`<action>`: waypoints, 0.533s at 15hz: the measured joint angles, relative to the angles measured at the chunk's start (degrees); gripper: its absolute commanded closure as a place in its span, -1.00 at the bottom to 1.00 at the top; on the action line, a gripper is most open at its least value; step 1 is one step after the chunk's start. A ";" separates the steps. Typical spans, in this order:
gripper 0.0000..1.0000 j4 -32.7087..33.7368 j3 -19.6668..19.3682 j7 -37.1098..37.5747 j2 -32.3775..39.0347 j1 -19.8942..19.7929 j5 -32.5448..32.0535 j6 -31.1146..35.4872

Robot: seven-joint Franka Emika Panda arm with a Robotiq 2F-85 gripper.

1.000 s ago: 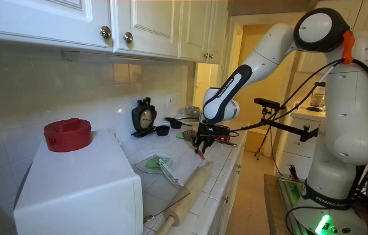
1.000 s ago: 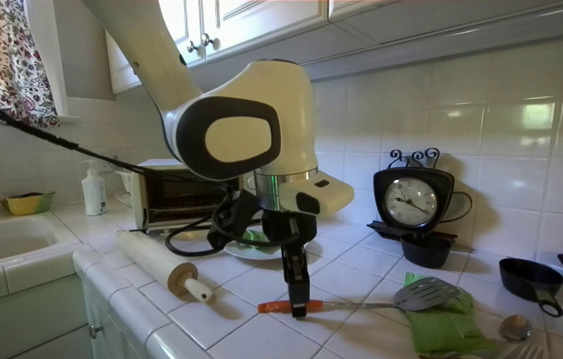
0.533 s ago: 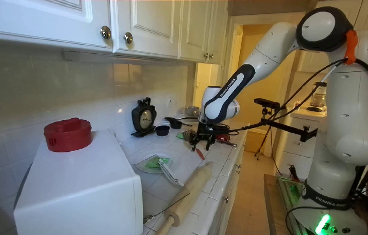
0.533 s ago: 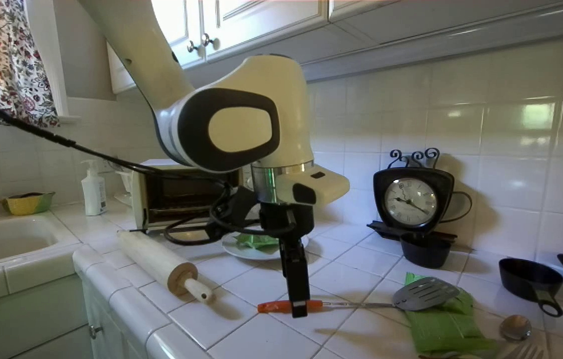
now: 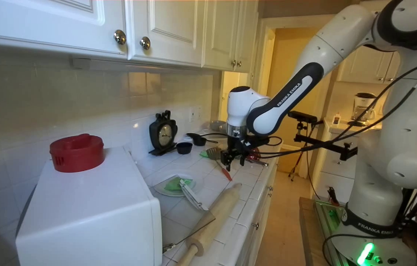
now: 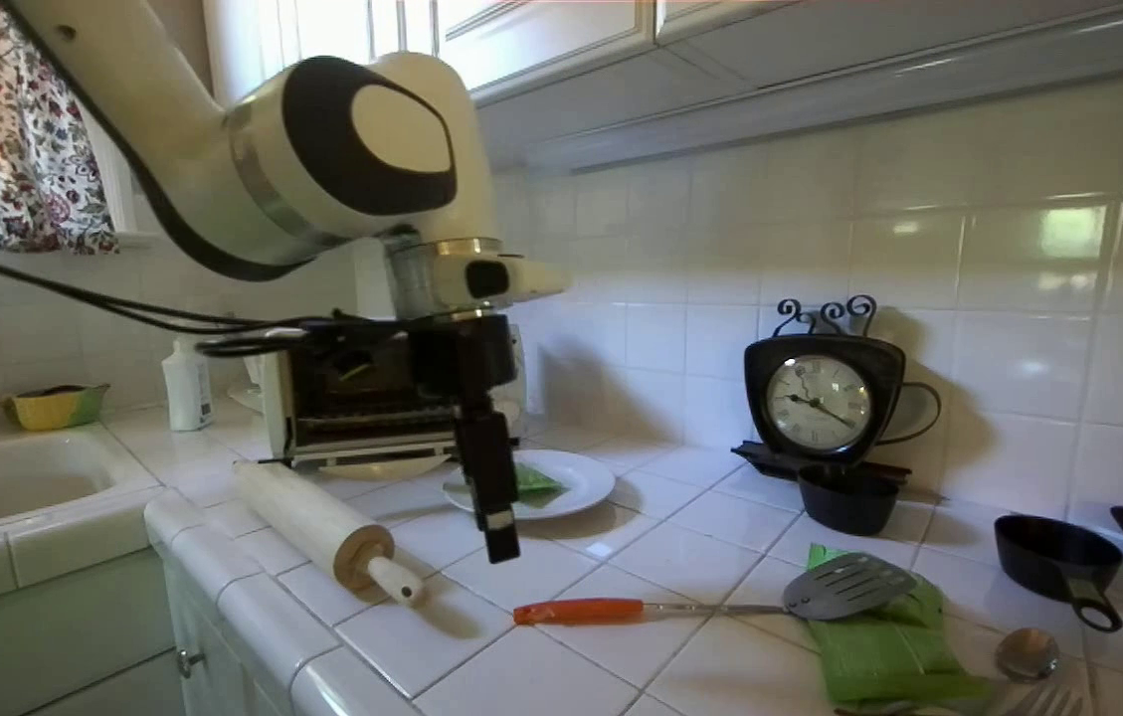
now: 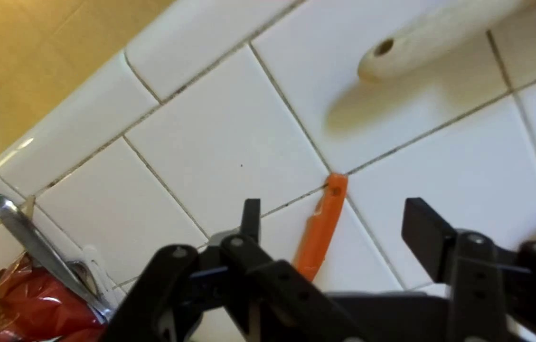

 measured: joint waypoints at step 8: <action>-1.00 -6.92 10.61 -17.56 -15.80 0.01 -0.18 -12.58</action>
